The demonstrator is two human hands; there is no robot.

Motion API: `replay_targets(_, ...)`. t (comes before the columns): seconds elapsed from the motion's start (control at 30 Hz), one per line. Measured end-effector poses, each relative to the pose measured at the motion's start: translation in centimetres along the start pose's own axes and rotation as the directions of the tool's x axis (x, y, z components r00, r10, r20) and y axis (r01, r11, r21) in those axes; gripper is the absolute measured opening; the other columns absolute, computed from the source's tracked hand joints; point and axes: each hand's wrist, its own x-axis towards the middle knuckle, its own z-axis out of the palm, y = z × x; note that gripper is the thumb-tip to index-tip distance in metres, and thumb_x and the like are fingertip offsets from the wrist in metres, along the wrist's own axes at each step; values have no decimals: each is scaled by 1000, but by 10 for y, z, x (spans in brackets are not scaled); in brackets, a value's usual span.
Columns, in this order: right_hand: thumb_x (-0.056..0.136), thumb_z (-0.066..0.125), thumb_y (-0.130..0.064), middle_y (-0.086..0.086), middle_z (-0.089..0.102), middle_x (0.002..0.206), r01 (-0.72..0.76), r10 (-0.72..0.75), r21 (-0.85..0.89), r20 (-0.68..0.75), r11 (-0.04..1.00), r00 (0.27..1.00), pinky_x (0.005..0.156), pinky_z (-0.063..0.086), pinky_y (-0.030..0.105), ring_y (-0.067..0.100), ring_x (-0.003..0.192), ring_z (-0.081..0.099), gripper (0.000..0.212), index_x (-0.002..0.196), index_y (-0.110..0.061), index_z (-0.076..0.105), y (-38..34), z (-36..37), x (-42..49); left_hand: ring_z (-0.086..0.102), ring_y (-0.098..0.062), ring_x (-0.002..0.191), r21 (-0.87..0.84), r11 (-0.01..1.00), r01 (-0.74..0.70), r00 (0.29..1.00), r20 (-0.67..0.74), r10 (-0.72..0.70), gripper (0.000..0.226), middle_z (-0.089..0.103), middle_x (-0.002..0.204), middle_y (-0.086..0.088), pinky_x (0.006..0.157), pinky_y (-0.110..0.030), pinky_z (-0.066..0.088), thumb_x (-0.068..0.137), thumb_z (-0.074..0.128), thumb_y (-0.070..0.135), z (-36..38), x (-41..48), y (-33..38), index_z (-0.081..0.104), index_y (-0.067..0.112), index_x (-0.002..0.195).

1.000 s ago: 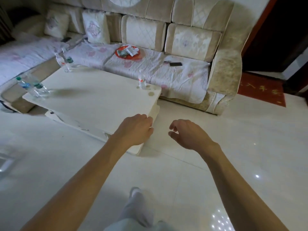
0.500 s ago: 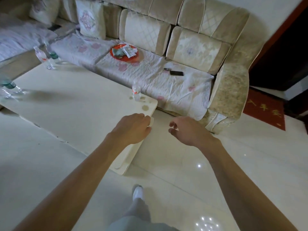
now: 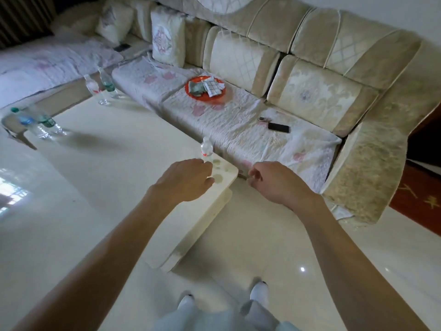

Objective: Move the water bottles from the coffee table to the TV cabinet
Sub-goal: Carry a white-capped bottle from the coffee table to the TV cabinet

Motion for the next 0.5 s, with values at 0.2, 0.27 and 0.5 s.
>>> replay_targets(0.2,93,51,-36,-2,63,108,189,-186,-43,57,981,981,83,49,36,17,100,58,30,114,-17,61,46,-41,54,62,-20,104,-39,985,169,986,8,-169,36,64,112,-2,86,-36,52,99,39,40,-11,37,32,57,15,117)
replay_targets(0.27,93,52,-35,-2,63,110,231,-228,-44,72,972,971,84,49,36,17,100,58,31,116,-16,61,59,-51,72,61,-21,103,-75,975,211,976,-27,-214,35,64,111,-2,85,-37,52,99,39,40,-13,47,41,57,15,116)
replay_targets(0.5,92,52,-36,1,64,111,319,-303,-51,198,947,932,85,51,38,18,98,59,32,115,-17,61,75,-37,131,63,-23,93,-158,927,340,938,-20,-347,31,65,104,-3,78,-40,54,98,40,36,-1,80,46,60,14,108)
